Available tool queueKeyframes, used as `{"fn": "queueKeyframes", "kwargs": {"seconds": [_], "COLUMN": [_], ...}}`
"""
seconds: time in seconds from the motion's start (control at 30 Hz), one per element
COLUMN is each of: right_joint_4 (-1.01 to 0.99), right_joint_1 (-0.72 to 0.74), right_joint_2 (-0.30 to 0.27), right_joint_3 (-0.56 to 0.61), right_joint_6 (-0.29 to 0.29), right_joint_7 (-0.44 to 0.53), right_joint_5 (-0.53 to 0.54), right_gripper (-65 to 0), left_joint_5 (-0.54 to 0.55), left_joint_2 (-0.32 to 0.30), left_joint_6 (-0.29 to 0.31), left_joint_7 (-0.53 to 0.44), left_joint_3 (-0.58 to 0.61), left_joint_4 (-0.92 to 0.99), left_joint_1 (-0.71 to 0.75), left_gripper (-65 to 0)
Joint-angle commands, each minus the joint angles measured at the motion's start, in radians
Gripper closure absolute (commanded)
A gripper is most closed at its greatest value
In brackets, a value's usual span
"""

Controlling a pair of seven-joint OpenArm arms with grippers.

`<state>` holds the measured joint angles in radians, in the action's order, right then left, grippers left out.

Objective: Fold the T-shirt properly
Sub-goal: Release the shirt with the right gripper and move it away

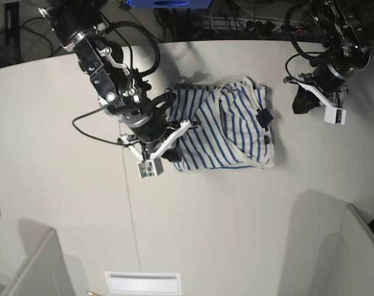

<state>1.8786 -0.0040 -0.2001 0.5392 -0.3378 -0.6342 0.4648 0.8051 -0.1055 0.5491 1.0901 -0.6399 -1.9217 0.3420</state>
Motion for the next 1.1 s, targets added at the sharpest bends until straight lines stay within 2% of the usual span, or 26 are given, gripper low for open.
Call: {"fn": "queueKeyframes", "kwargs": {"seconds": [0.0, 0.1, 0.13, 0.2, 0.3, 0.37, 0.4, 0.67, 0.87, 1.07], "right_joint_4": [0.034, 0.066, 0.069, 0.069, 0.074, 0.075, 0.075, 0.075, 0.083, 0.091], "right_joint_1": [-0.011, -0.081, -0.096, -0.121, -0.156, -0.172, -0.176, -0.215, -0.25, -0.271], "right_joint_2": [-0.012, -0.026, -0.031, -0.063, -0.101, -0.115, -0.121, -0.134, -0.128, -0.128], "right_joint_3": [-0.024, -0.058, -0.066, -0.081, -0.086, -0.086, -0.086, -0.089, -0.173, -0.193], "right_joint_6": [0.007, 0.007, 0.007, 0.007, 0.007, 0.007, 0.007, 0.007, 0.007, 0.007], "right_joint_7": [0.021, 0.023, 0.023, 0.023, 0.026, 0.026, 0.026, 0.027, 0.027, 0.027], "right_joint_5": [-0.008, -0.011, -0.013, -0.014, -0.014, -0.014, -0.014, -0.014, -0.008, -0.008], "right_gripper": [0.0, 0.0, 0.0, 0.0, 0.0, 0.0, 0.0, 0.0, 0.0, 0.0], "left_joint_5": [0.053, 0.136, 0.15, 0.17, 0.181, 0.178, 0.178, 0.066, 0.0, -0.033], "left_joint_2": [-0.01, -0.01, -0.01, -0.009, -0.007, -0.007, -0.006, -0.003, -0.007, 0.008], "left_joint_6": [0.001, -0.027, -0.047, -0.087, -0.093, -0.094, -0.094, -0.096, -0.096, -0.091], "left_joint_7": [0.006, 0.048, 0.048, 0.048, 0.048, 0.046, 0.046, 0.048, 0.045, 0.043], "left_joint_3": [-0.004, -0.005, -0.007, -0.005, -0.005, 0.002, 0.005, 0.048, 0.14, 0.151], "left_joint_4": [-0.015, -0.014, -0.014, -0.014, -0.012, -0.012, -0.012, 0.141, 0.256, 0.342], "left_joint_1": [-0.014, -0.042, -0.042, -0.045, -0.054, -0.057, -0.073, -0.168, -0.215, -0.249], "left_gripper": [0.0, 0.0, -3.8, -22.4, -49.2, -61.9, -65.0, -65.0, -65.0, -65.0]}}
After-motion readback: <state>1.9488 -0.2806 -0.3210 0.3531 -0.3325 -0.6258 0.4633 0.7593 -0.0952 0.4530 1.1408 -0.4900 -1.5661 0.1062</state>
